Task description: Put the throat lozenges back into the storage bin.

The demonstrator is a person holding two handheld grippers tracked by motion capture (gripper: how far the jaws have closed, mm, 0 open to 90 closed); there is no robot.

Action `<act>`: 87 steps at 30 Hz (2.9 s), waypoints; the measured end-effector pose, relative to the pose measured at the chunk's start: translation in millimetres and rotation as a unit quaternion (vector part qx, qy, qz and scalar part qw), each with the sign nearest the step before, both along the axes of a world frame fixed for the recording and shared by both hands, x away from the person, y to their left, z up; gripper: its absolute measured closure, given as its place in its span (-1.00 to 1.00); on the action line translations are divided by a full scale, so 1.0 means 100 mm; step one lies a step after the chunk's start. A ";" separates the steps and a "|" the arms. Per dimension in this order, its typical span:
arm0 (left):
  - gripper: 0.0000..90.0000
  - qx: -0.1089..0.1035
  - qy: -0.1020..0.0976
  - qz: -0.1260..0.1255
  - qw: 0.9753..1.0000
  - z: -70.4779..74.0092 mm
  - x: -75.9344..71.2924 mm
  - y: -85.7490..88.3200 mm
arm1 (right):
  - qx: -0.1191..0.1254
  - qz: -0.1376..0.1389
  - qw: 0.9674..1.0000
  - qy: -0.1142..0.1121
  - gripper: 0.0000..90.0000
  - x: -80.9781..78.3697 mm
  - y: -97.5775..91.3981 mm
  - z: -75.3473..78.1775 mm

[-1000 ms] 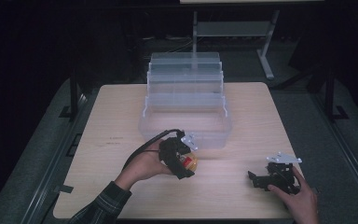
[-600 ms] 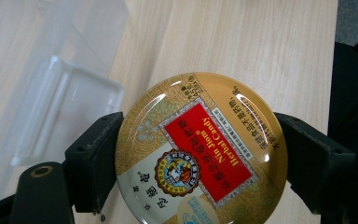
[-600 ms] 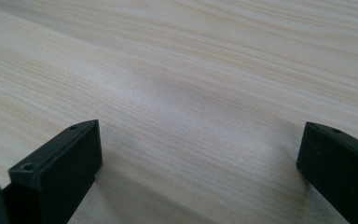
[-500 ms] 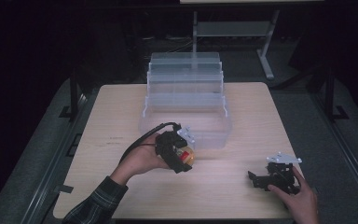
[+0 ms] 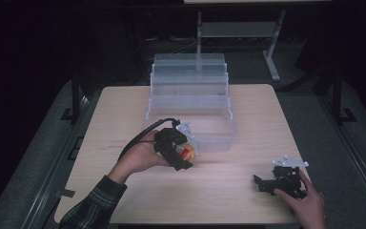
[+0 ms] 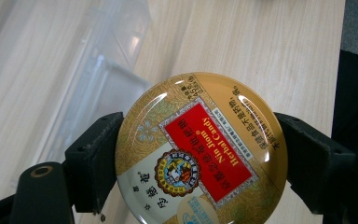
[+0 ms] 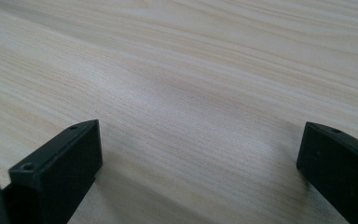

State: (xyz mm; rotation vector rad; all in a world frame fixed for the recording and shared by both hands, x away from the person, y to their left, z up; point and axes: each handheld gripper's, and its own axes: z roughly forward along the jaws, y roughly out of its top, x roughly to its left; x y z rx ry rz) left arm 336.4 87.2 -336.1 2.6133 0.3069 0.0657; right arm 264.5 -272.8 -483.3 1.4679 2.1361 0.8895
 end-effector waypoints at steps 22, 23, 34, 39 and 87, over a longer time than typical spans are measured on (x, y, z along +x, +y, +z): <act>-0.57 -0.005 -0.006 0.035 0.999 0.20 0.20 0.18 | 0.000 0.000 1.000 0.000 -1.00 0.00 0.00 0.00; -0.57 -0.004 -0.009 0.036 0.999 0.21 0.22 0.19 | 0.000 0.000 1.000 0.000 -1.00 0.00 0.00 0.00; -0.57 0.000 -0.013 0.052 0.999 0.27 0.32 0.28 | 0.000 0.000 1.000 0.000 -1.00 0.00 0.00 0.00; -0.57 0.000 -0.014 0.062 0.998 0.29 0.37 0.33 | 0.000 0.000 1.000 0.000 -1.00 0.00 0.00 0.00; -0.57 0.008 -0.021 0.181 0.983 0.10 1.00 0.84 | 0.000 0.000 1.000 0.000 -1.00 0.00 0.00 0.00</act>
